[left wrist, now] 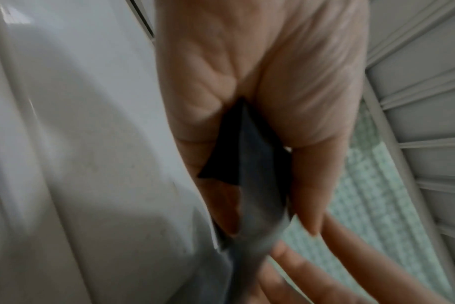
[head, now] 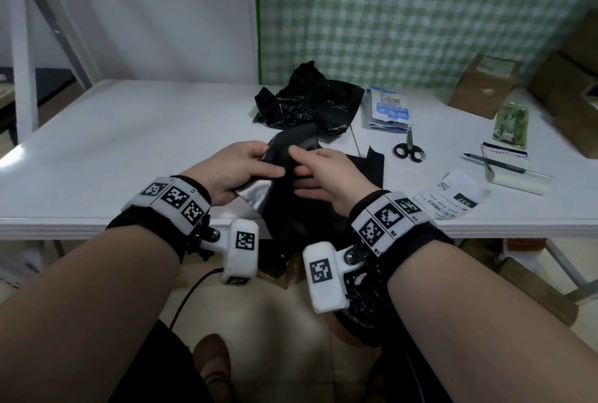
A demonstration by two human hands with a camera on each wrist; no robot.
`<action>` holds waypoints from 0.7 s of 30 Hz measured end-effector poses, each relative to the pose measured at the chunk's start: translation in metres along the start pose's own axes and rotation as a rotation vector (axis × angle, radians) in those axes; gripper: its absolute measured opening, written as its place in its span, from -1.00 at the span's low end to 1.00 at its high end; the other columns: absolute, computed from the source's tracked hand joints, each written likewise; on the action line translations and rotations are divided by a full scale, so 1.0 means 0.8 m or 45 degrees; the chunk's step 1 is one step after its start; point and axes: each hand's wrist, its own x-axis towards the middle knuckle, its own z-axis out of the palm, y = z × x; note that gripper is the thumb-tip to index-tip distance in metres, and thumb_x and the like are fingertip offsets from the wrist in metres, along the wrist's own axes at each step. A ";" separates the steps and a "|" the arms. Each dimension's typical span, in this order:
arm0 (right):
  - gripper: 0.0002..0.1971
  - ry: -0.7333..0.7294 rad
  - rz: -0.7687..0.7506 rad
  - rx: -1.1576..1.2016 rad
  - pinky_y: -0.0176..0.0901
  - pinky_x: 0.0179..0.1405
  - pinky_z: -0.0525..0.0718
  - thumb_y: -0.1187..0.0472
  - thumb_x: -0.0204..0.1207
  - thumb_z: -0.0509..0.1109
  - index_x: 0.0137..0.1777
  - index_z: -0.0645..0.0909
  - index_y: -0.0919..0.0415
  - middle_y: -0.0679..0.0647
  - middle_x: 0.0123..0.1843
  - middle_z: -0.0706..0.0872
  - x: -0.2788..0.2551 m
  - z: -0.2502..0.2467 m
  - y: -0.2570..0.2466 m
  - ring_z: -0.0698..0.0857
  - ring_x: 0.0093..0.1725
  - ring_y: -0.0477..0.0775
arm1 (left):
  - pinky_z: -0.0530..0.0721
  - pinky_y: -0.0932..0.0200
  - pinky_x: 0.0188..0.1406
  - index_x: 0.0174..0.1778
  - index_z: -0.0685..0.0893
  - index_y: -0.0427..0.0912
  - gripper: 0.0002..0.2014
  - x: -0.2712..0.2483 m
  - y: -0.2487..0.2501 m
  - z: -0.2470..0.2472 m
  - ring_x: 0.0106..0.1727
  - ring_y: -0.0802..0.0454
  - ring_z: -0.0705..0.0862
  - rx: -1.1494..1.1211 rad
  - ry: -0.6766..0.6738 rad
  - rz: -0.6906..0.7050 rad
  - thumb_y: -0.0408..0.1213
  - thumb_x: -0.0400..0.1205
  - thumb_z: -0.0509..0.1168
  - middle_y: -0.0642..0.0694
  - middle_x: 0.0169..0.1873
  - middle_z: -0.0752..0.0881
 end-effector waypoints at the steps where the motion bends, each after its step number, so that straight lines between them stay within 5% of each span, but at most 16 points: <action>1: -0.70 -0.005 -0.018 0.015 -0.10 -0.10 0.78 -0.01 0.50 0.45 0.06 0.59 0.20 0.16 0.02 0.69 -0.001 0.002 0.000 0.74 0.00 0.15 | 0.70 0.31 -0.37 -0.27 0.55 -0.21 -0.85 -0.003 0.003 0.007 -0.37 0.10 0.70 -0.040 -0.016 0.021 -0.51 0.56 0.29 -0.06 -0.43 0.71; 5: -0.82 -0.008 -0.090 0.030 -0.12 -0.17 0.76 0.17 0.46 0.51 -0.06 0.59 0.19 0.15 -0.06 0.75 -0.007 0.003 0.003 0.77 -0.09 0.10 | 0.63 0.35 -0.57 -0.31 0.56 -0.22 -0.77 -0.009 0.013 0.025 -0.53 0.12 0.68 -0.219 0.077 0.046 -0.29 0.67 0.21 -0.02 -0.57 0.69; 8: -0.92 -0.010 -0.069 0.045 -0.20 -0.23 0.79 0.29 0.51 0.45 -0.04 0.62 0.23 0.14 -0.10 0.74 -0.013 -0.001 0.002 0.76 -0.16 0.05 | 0.61 0.35 -0.61 -0.33 0.55 -0.18 -0.79 -0.008 0.013 0.028 -0.57 0.12 0.64 -0.221 0.202 0.070 -0.31 0.65 0.26 -0.02 -0.58 0.67; 11: -0.92 0.016 -0.049 0.074 -0.17 -0.24 0.79 0.18 0.56 0.40 -0.05 0.62 0.19 0.16 -0.08 0.73 -0.019 -0.004 -0.002 0.75 -0.18 0.08 | 0.63 0.31 -0.49 -0.32 0.54 -0.12 -0.79 -0.004 0.010 0.028 -0.53 0.15 0.62 -0.120 0.253 0.124 -0.48 0.56 0.33 0.04 -0.57 0.65; 15: -0.54 0.019 -0.019 0.081 -0.10 -0.18 0.81 -0.11 0.50 0.41 0.18 0.63 0.28 0.22 0.01 0.77 -0.023 -0.008 -0.007 0.77 -0.16 0.13 | 0.72 0.28 -0.20 -0.07 0.58 -0.08 -0.63 -0.012 0.011 0.033 -0.24 0.08 0.71 0.014 0.099 0.161 -0.70 0.48 0.29 -0.08 -0.27 0.72; 18: -0.71 0.029 -0.014 0.063 -0.14 -0.26 0.79 0.11 0.50 0.46 0.10 0.62 0.30 0.22 -0.05 0.74 -0.025 -0.008 -0.006 0.74 -0.19 0.13 | 0.71 0.29 0.02 0.24 0.61 -0.10 -0.47 -0.018 0.012 0.038 0.03 0.06 0.71 0.049 -0.099 0.089 -0.74 0.48 0.25 -0.09 0.04 0.71; 21: -0.95 0.087 -0.022 0.075 -0.16 -0.28 0.77 0.33 0.52 0.40 -0.06 0.64 0.29 0.19 -0.17 0.71 -0.025 -0.007 -0.003 0.73 -0.26 0.09 | 0.70 0.24 0.03 0.25 0.65 -0.16 -0.61 -0.015 0.009 0.041 0.00 0.05 0.72 0.062 -0.061 0.021 -0.57 0.55 0.29 -0.10 0.01 0.75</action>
